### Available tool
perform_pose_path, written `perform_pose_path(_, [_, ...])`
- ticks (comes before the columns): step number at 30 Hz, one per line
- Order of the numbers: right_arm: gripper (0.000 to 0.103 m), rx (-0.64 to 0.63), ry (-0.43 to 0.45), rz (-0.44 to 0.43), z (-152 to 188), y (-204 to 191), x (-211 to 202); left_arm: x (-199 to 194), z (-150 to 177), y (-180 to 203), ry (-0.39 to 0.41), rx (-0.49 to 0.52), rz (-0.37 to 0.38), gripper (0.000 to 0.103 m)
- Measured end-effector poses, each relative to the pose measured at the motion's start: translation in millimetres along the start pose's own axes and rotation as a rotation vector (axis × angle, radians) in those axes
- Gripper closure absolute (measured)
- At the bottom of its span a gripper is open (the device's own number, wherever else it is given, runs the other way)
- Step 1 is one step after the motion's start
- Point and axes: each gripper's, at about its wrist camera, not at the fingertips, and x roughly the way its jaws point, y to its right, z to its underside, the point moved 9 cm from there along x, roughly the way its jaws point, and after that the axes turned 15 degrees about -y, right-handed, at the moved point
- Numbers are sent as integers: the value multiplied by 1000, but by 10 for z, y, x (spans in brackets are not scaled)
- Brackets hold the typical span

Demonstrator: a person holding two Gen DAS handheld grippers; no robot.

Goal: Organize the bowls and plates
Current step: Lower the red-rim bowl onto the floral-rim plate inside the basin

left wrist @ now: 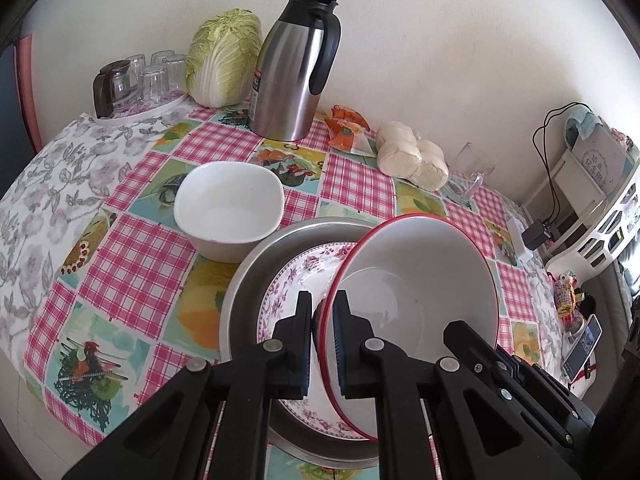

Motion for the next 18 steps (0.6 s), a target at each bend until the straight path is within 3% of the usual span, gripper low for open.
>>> perform_pose_path(18, [93,52,-69,-11,23,178,227,253,-4,42,-67,5,2,93])
